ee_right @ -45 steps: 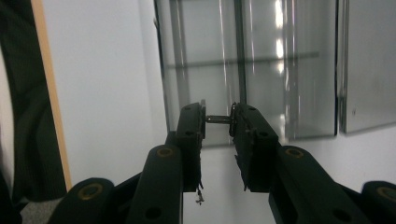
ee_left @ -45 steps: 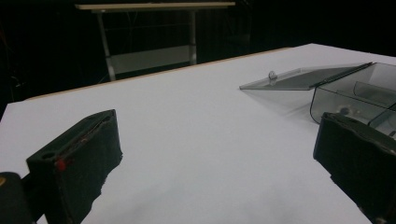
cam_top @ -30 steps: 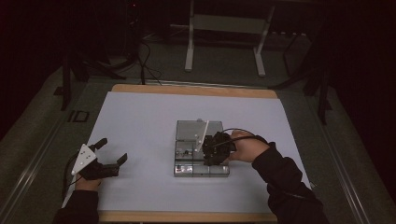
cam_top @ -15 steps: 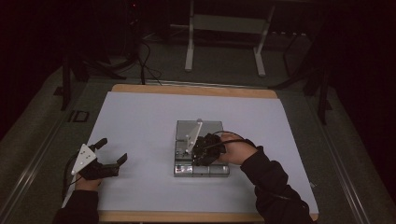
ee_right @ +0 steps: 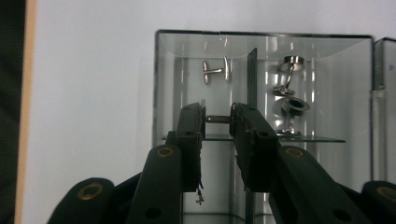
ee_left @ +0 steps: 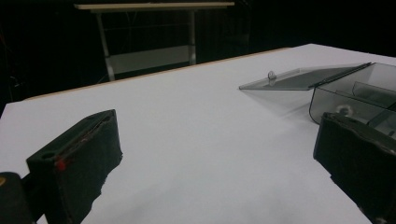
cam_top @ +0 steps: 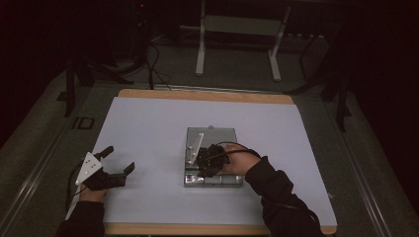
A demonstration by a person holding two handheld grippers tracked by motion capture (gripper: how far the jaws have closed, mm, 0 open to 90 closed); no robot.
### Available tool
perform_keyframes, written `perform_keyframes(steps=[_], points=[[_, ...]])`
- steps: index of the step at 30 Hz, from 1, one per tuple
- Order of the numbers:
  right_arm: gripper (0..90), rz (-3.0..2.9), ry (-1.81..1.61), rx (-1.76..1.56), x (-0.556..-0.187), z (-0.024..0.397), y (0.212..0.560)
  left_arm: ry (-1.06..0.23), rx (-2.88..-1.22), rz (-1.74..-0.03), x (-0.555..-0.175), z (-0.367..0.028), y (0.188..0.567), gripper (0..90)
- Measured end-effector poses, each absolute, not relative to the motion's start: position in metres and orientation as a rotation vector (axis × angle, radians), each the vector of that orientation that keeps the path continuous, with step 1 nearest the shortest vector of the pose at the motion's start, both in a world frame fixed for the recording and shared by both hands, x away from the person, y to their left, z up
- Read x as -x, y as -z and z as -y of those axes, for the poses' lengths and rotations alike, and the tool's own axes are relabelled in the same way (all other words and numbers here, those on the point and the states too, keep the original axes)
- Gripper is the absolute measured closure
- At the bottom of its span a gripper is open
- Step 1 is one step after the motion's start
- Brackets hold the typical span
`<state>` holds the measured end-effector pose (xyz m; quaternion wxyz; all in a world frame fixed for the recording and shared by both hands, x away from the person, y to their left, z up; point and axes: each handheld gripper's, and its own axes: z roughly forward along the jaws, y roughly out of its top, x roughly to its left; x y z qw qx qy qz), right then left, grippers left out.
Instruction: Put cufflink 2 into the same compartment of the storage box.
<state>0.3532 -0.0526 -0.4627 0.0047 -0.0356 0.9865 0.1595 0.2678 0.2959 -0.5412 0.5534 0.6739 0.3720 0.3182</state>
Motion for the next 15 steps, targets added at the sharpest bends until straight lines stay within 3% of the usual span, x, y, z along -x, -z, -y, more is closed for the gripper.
perform_keyframes(steps=[15], points=[[72.2,-3.135,-0.371,0.140,-0.357,0.032,0.486,-0.752,-1.595,-0.879,-0.268,-0.296,0.541,1.7]])
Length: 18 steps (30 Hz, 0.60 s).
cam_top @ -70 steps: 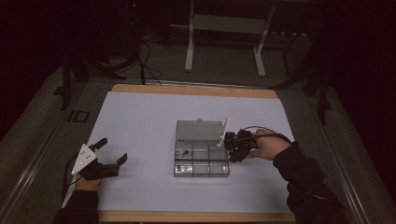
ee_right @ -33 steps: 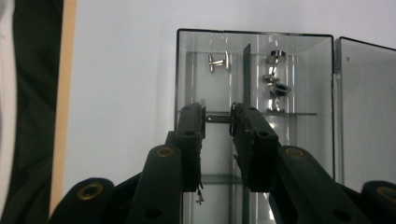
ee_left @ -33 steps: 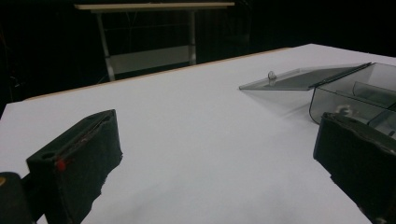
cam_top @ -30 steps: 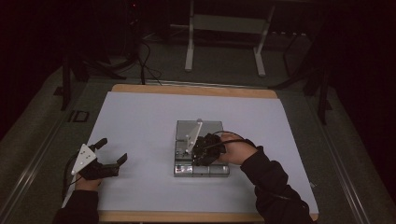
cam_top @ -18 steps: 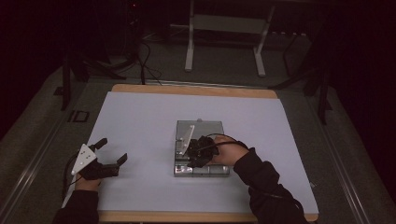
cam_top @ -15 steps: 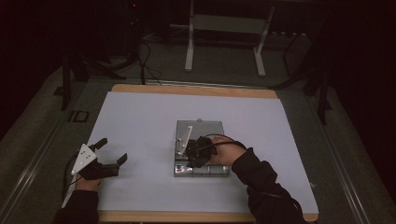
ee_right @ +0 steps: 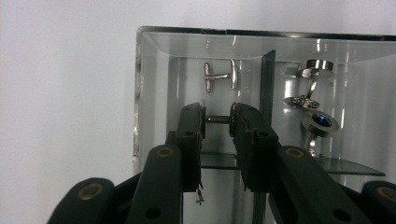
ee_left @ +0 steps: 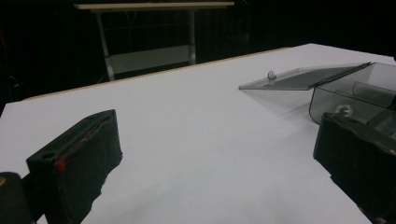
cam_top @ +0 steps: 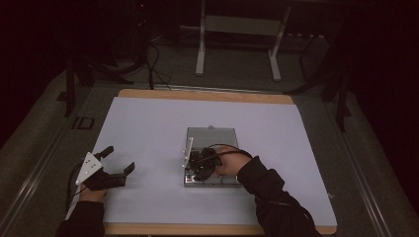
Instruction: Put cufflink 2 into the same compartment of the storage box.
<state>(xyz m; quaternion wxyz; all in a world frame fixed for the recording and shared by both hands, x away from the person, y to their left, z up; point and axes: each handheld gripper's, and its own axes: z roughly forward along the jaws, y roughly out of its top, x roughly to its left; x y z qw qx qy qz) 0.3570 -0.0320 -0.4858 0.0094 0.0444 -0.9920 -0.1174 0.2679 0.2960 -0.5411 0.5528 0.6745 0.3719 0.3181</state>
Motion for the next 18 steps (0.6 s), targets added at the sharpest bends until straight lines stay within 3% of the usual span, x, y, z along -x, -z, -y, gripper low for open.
perform_keyframes(steps=[10,18], points=[[72.0,3.100,0.284,-0.135,-0.3589,0.0284,0.4946,-0.751,-1.594,-0.879,-0.2679,-0.2960,0.5411,1.6],[65.4,3.086,0.211,-0.126,-0.3576,0.0241,0.4914,-0.750,-1.594,-0.880,-0.2680,-0.2960,0.5411,1.6]])
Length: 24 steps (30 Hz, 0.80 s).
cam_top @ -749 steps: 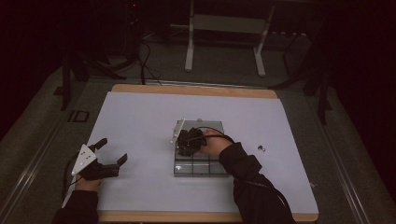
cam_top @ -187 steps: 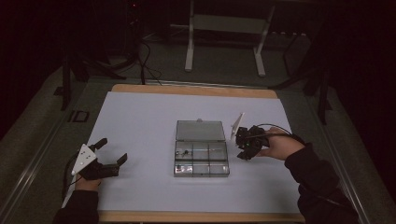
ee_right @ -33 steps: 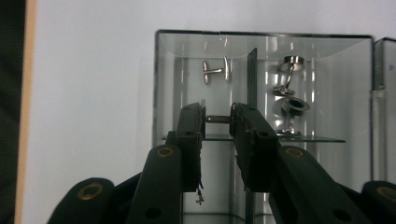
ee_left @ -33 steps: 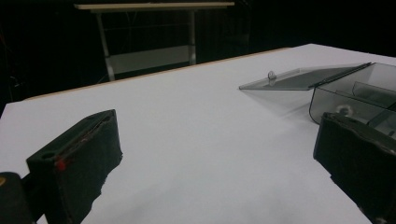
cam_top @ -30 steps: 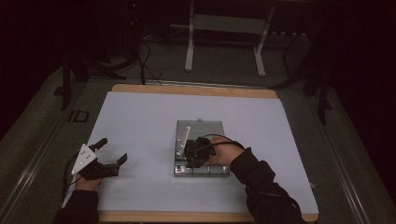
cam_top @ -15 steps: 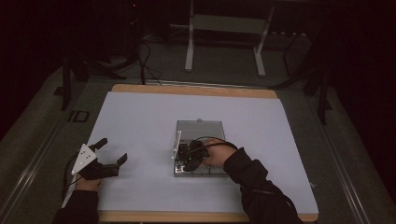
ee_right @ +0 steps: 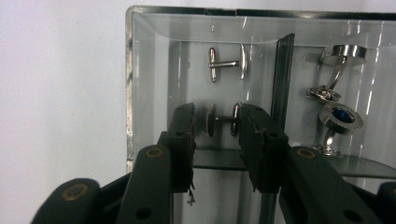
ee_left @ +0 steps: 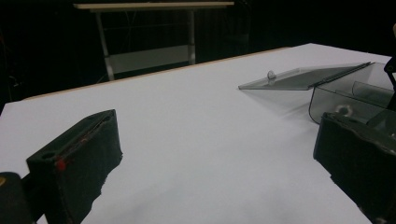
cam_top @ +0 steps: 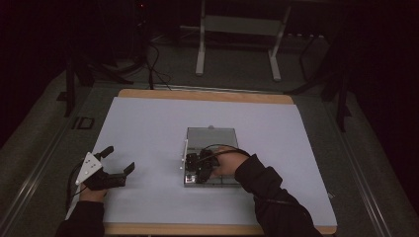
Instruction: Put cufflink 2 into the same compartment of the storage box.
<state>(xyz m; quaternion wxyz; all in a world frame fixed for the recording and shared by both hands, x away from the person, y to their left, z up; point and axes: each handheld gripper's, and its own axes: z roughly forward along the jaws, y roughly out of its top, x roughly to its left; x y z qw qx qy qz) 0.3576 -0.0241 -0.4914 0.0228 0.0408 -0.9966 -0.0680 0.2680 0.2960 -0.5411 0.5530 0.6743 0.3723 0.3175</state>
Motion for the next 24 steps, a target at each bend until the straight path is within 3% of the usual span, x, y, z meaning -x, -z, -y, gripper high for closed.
perform_keyframes(steps=[15,24], points=[[63.6,3.136,0.264,-0.138,-0.353,0.032,0.456,-0.751,-1.594,-0.880,-0.268,-0.296,0.541,1.6],[56.1,3.163,0.295,-0.102,-0.353,0.053,0.438,-0.754,-1.596,-0.881,-0.268,-0.296,0.541,1.7]])
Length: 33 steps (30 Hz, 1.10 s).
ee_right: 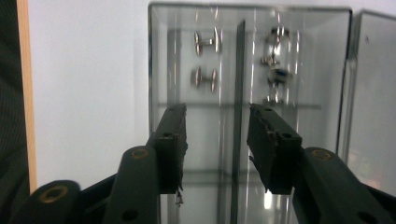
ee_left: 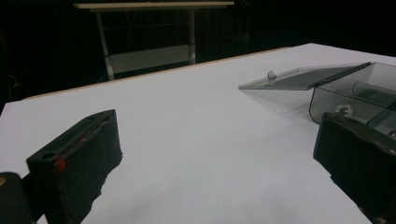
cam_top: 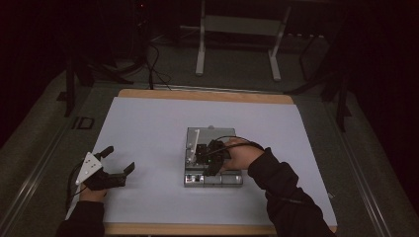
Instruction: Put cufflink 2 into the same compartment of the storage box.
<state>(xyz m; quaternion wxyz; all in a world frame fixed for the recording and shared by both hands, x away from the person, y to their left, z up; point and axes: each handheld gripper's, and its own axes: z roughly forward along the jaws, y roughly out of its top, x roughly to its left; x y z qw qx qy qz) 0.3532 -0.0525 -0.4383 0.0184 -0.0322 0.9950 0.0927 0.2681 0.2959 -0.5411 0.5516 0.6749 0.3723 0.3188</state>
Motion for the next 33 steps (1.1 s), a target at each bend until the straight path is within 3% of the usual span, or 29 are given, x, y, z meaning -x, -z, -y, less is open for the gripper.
perform_keyframes(steps=[22,33], points=[[18.2,-2.963,-0.253,-0.261,-0.376,0.148,0.432,-0.754,-1.595,-0.875,-0.268,-0.296,0.541,1.6],[15.2,-2.950,-0.255,-0.474,-0.383,0.195,0.444,-0.756,-1.594,-0.876,-0.268,-0.295,0.541,1.7]])
